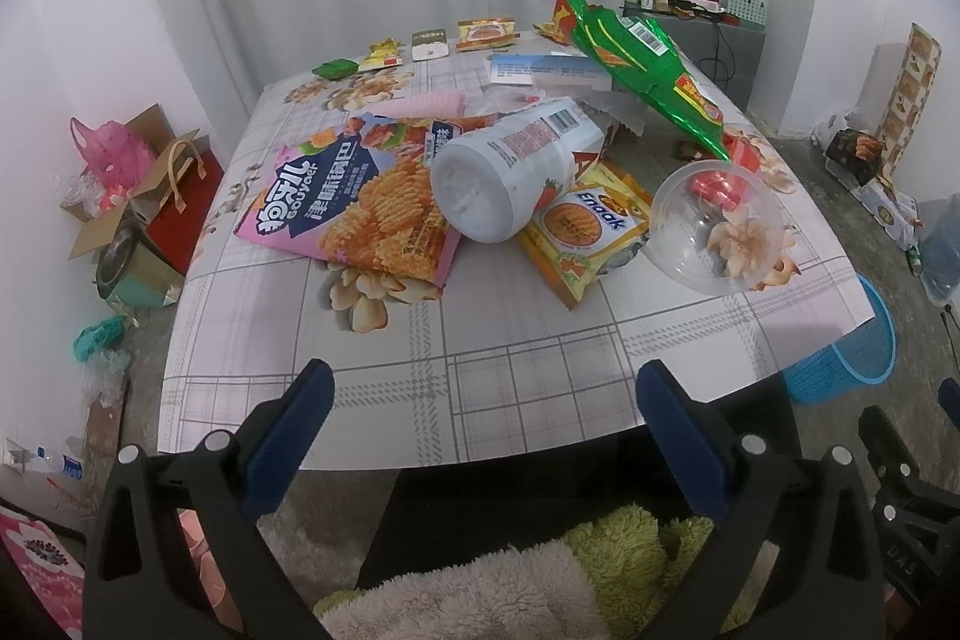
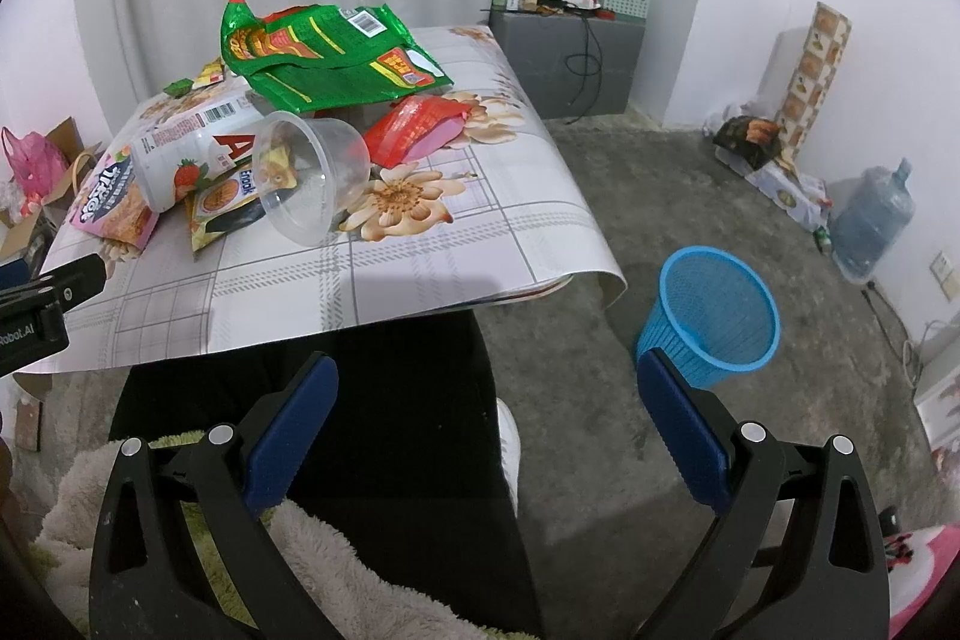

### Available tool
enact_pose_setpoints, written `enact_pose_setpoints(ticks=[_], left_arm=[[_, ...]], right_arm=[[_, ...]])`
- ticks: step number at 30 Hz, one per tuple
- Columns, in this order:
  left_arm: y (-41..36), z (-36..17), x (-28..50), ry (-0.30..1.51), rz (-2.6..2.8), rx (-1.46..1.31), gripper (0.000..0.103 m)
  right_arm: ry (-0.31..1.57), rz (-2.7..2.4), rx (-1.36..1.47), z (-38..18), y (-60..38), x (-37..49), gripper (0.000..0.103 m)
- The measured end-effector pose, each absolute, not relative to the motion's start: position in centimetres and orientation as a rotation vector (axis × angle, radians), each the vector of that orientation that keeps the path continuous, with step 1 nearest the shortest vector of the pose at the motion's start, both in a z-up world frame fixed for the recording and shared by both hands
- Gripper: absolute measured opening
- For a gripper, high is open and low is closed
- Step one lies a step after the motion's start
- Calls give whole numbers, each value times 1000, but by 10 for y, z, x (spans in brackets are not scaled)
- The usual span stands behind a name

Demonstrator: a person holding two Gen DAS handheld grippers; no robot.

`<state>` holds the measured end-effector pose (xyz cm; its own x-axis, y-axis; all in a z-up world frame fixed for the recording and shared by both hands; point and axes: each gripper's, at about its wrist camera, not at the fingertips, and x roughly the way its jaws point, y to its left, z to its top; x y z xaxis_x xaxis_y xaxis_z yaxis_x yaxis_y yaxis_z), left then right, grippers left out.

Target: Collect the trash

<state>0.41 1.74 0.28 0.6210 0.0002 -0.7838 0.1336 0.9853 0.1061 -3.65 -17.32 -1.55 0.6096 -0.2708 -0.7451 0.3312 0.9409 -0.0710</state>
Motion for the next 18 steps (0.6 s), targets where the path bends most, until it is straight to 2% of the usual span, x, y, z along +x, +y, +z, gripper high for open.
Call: enact_pose_setpoints(ticks=[18], left_arm=[[15,-1,4,901,-66,151,99]], right_arm=[[846,-347,79,-15,-172,-37,95]])
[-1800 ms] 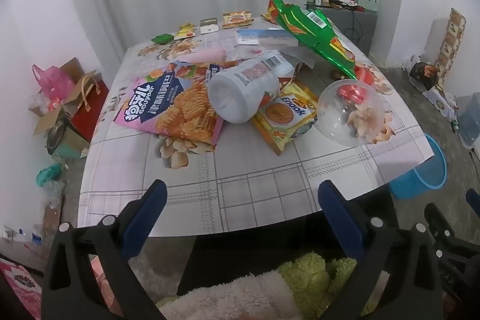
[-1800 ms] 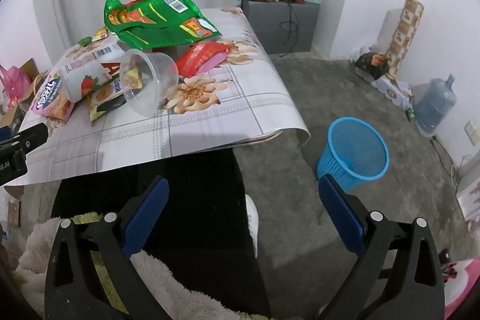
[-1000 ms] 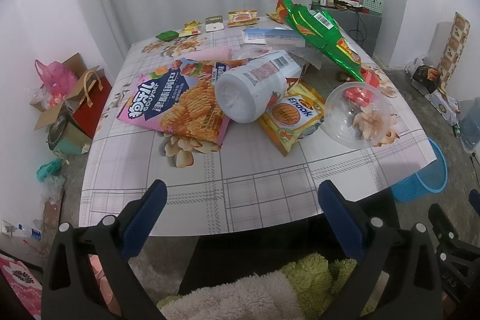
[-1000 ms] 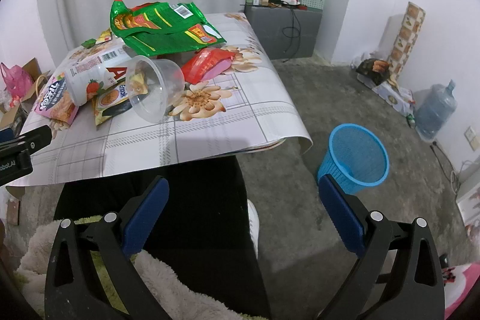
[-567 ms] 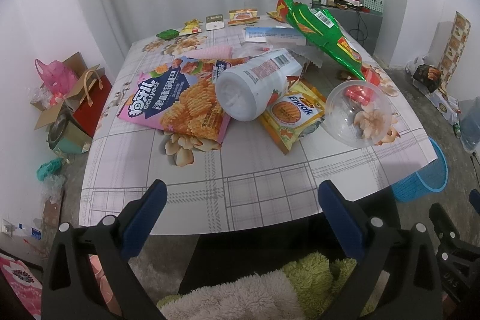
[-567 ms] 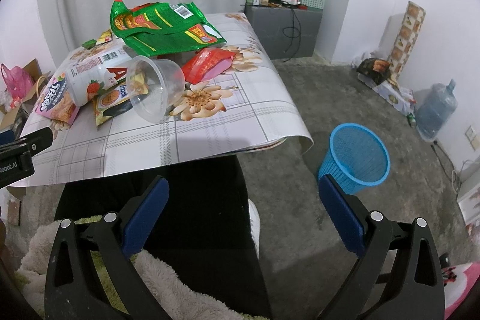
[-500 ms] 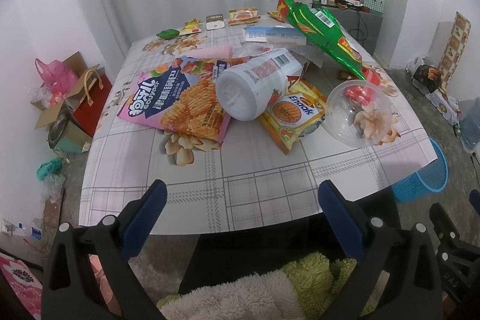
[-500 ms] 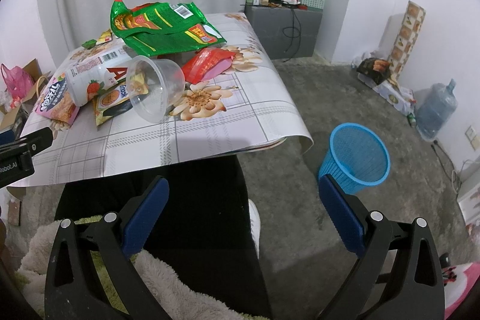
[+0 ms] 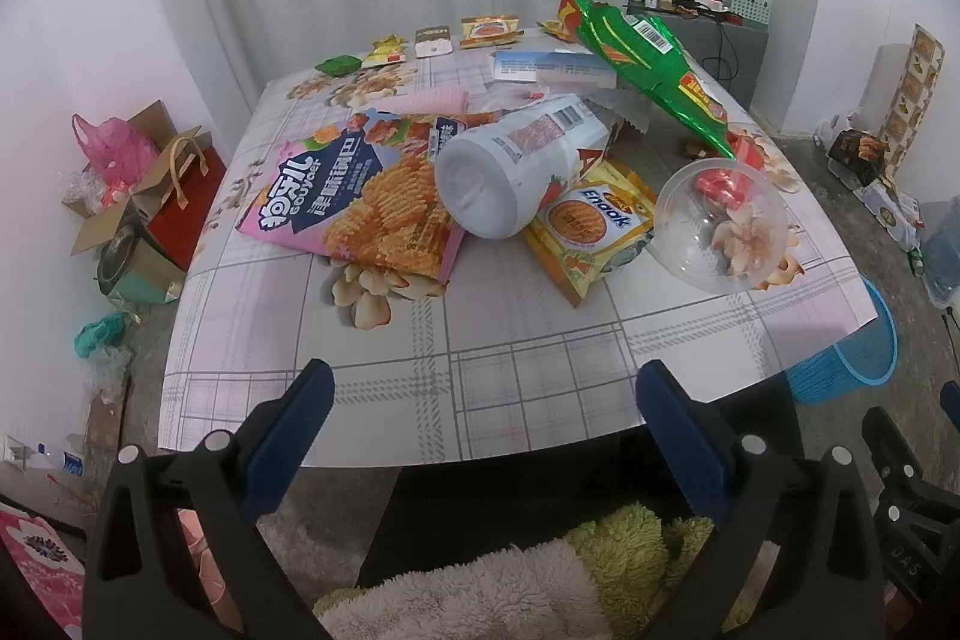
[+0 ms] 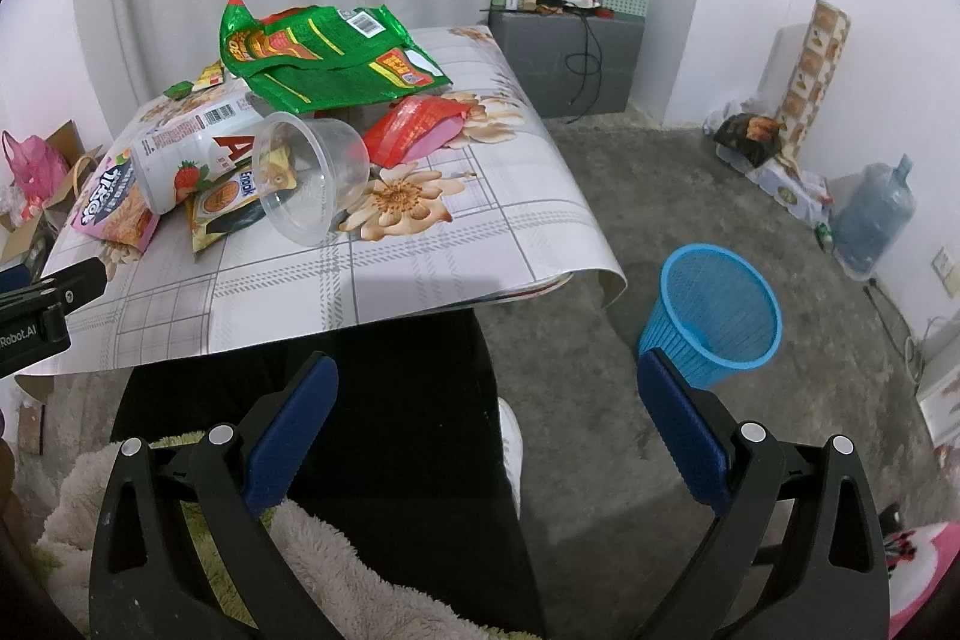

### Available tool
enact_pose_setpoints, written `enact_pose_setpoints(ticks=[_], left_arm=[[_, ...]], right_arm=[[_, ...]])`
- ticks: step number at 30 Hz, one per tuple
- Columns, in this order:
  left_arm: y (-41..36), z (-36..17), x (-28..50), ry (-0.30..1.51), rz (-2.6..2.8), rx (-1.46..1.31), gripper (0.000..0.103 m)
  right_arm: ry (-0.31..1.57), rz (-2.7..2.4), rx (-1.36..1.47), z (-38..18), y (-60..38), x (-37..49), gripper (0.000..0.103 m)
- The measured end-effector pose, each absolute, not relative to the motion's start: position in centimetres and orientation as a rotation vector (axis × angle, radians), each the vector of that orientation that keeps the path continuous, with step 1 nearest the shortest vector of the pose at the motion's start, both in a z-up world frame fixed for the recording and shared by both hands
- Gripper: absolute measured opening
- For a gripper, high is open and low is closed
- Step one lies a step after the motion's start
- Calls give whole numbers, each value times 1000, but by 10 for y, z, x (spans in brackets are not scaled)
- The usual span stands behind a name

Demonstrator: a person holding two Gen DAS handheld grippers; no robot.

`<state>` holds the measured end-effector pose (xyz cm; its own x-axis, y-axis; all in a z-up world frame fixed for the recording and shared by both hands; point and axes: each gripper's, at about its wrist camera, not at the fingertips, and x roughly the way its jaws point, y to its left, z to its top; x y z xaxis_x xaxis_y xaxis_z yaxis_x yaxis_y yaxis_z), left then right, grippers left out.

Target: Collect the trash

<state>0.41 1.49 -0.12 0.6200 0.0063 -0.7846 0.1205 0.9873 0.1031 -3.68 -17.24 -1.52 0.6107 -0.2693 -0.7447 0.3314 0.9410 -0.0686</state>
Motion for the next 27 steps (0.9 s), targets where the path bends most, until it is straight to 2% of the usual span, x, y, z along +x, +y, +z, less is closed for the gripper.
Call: enact_pose_setpoints(ticks=[27], left_arm=[[20,-7,4,911,-65,148,99]], right_arm=[[853,-340,97,-19,-172,-36,95]])
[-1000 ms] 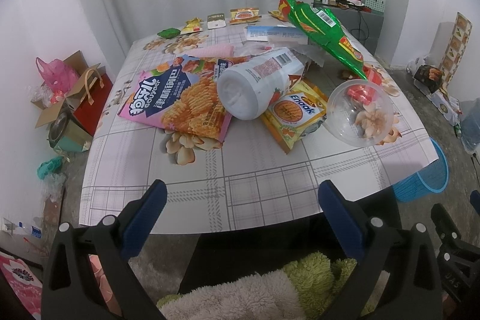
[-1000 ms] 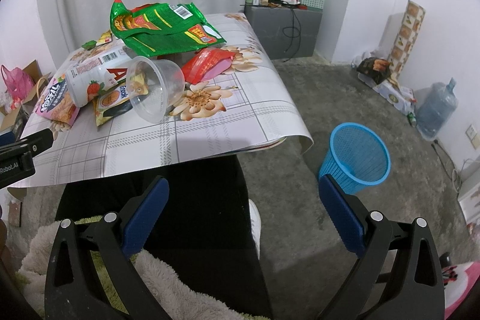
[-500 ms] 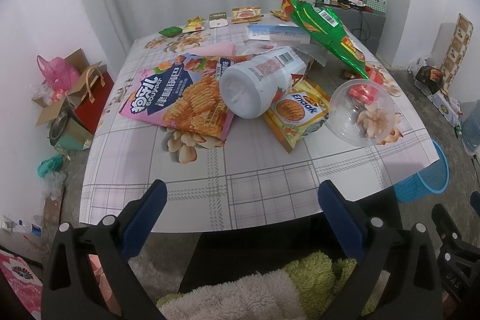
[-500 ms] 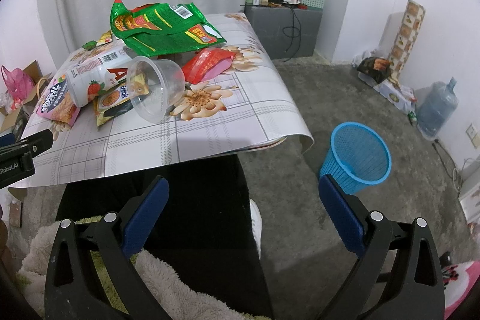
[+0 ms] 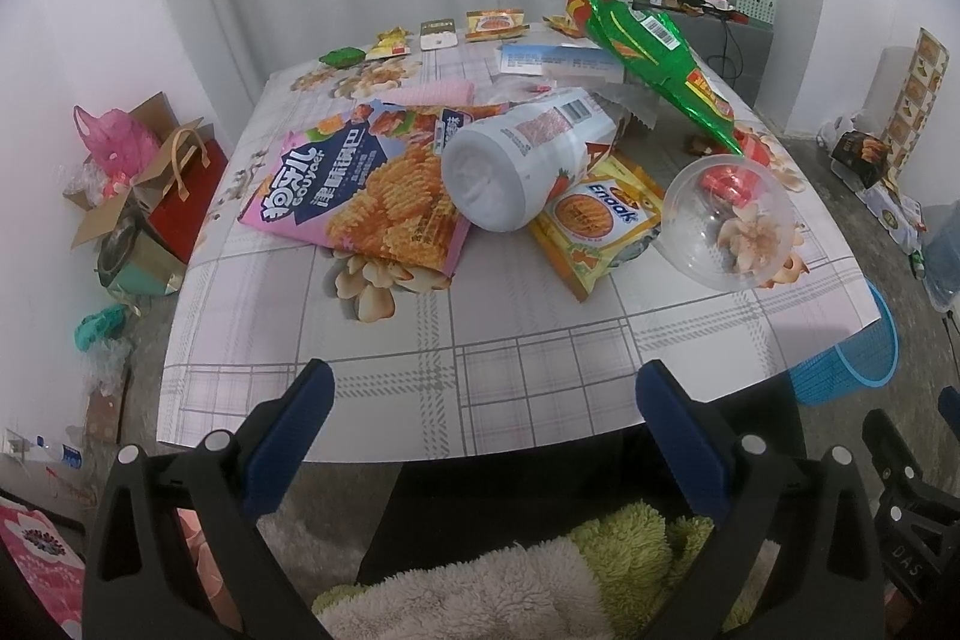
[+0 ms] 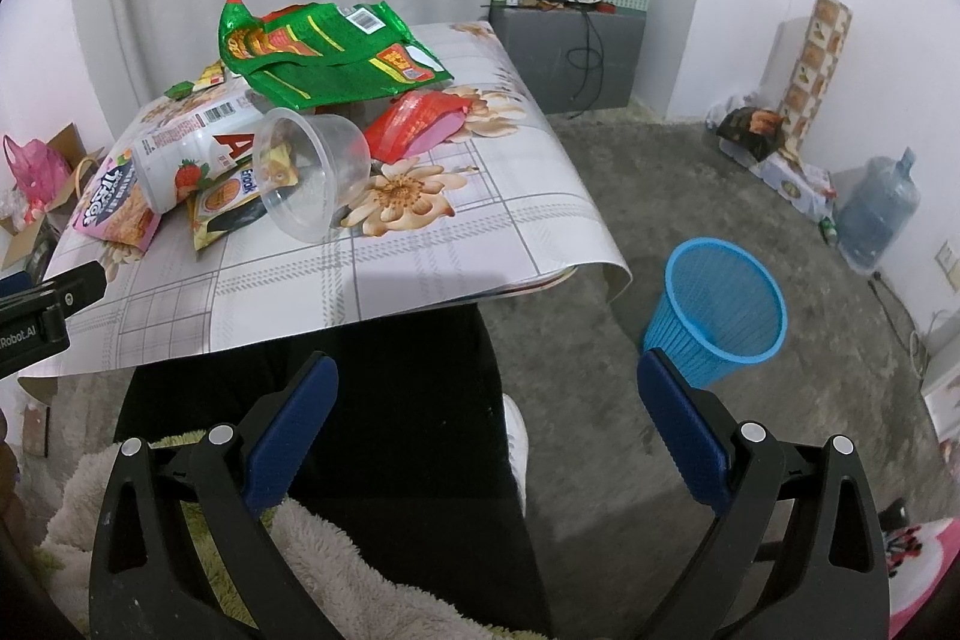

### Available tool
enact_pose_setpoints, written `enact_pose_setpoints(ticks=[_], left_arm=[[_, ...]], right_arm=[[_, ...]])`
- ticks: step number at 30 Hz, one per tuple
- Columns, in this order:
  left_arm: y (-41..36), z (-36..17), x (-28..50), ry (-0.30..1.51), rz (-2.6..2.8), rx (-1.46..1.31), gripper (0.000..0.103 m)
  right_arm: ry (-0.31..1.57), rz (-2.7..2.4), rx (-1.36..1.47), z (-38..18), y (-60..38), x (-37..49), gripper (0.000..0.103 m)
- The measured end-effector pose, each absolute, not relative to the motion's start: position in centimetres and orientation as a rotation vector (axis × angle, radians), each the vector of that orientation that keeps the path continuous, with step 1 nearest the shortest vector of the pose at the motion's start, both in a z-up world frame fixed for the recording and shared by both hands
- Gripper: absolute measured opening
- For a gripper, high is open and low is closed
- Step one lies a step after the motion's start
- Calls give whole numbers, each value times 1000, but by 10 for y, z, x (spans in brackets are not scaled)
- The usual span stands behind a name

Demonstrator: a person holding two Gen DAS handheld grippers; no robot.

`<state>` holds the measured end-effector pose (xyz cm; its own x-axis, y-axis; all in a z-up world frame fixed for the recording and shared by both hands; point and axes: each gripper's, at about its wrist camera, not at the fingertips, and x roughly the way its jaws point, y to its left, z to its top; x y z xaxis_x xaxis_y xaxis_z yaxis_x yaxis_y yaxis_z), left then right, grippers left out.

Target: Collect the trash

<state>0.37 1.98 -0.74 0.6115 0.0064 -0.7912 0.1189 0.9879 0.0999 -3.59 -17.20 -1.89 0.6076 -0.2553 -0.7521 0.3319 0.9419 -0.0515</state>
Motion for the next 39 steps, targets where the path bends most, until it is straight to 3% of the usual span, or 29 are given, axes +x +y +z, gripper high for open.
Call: enact_pose_setpoints(ticks=[19,29,39], left_arm=[[18,-25,33,991,-83,126,99],[55,-2,60,837,-110,86,99],[69,15,74,694,-438,-49,99]], right_arm=[[900,-349,106,-27,-179,-11,95],[680,-294,80,7,-176,17,95],[760,-207,18,0,-150,62,91]])
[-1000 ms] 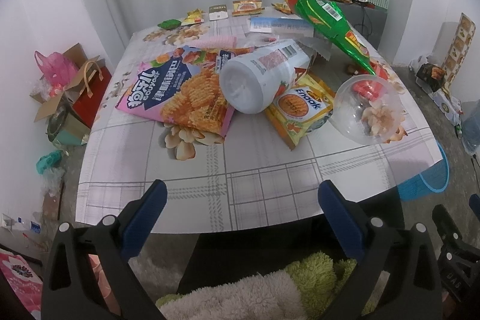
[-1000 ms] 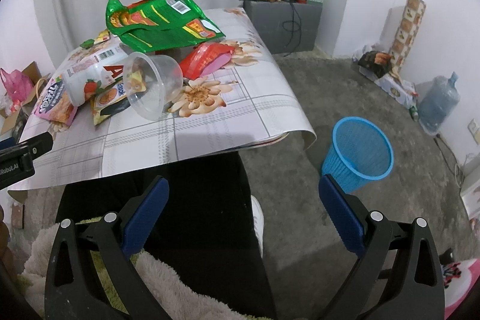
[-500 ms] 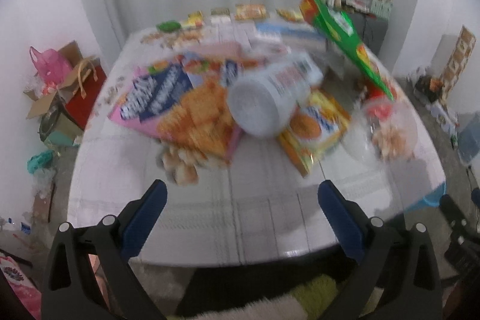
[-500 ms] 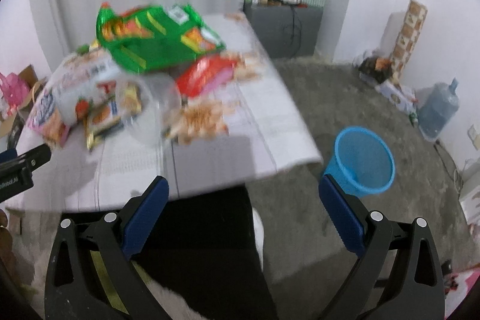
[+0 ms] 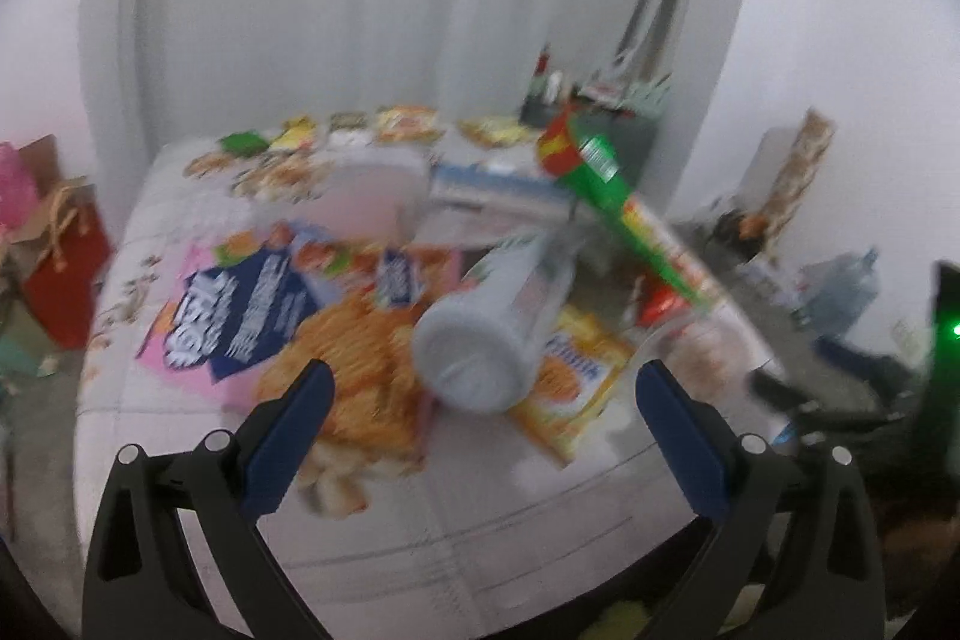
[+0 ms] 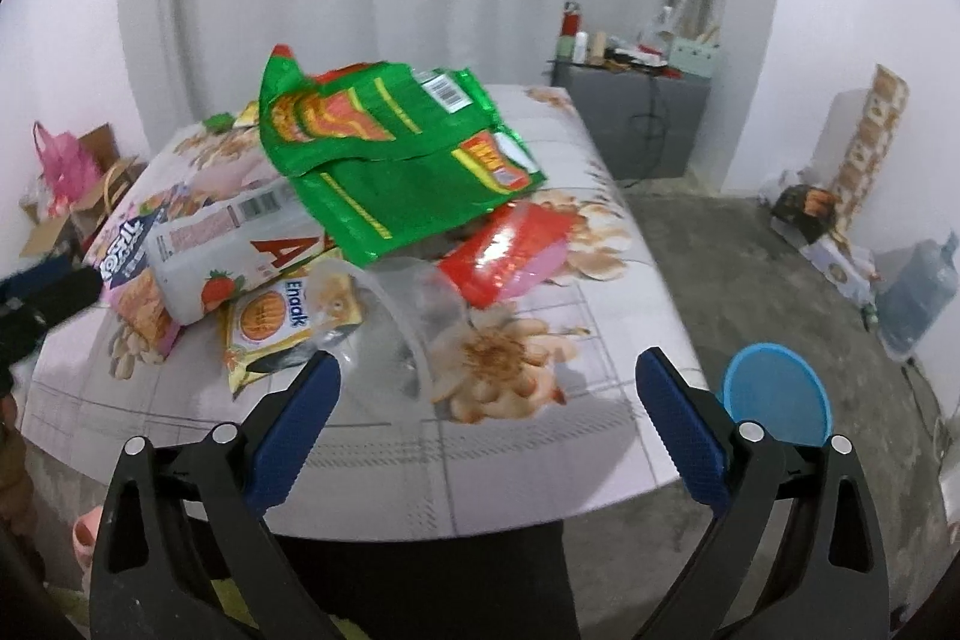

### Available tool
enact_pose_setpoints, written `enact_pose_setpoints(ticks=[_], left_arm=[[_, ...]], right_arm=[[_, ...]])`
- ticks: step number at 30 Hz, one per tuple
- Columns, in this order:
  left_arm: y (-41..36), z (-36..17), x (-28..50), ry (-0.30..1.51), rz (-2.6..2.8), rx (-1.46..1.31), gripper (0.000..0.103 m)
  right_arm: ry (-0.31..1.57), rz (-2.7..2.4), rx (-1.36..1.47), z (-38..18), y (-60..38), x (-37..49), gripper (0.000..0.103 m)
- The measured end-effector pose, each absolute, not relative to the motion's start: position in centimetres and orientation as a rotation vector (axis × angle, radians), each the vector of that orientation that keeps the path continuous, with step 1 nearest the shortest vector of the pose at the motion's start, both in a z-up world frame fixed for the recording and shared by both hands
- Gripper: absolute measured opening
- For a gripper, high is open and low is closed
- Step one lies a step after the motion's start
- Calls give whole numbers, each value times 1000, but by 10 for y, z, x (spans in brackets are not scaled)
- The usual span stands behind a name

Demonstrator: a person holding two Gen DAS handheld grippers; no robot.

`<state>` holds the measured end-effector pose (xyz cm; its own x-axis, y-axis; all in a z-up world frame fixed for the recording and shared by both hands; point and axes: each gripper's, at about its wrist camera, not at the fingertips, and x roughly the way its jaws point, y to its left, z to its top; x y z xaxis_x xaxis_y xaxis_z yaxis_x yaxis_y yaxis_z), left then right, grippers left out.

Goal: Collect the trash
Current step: 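Reach the right gripper to the clear plastic cup and close on its rim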

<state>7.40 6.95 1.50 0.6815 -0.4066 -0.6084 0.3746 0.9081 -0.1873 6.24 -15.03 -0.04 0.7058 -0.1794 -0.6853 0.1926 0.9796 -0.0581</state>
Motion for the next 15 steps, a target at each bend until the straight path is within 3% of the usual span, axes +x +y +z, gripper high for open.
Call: enact_pose_setpoints(ticks=[9,12,14,15], left_arm=[[71,20,94,712,-418,-29,99],[80,17,97,717,-400,-30,99],[85,16,99,725,-388,-44,99],[88,15,101,730,-383,-56,99]], right_arm=[[865,-172,5,-19,-146,90,59],[902,-168,34,-25,-152,94,44],[920,-161,53,-27,-156,96,26],[927,-158,65,-28,-158,96,22]])
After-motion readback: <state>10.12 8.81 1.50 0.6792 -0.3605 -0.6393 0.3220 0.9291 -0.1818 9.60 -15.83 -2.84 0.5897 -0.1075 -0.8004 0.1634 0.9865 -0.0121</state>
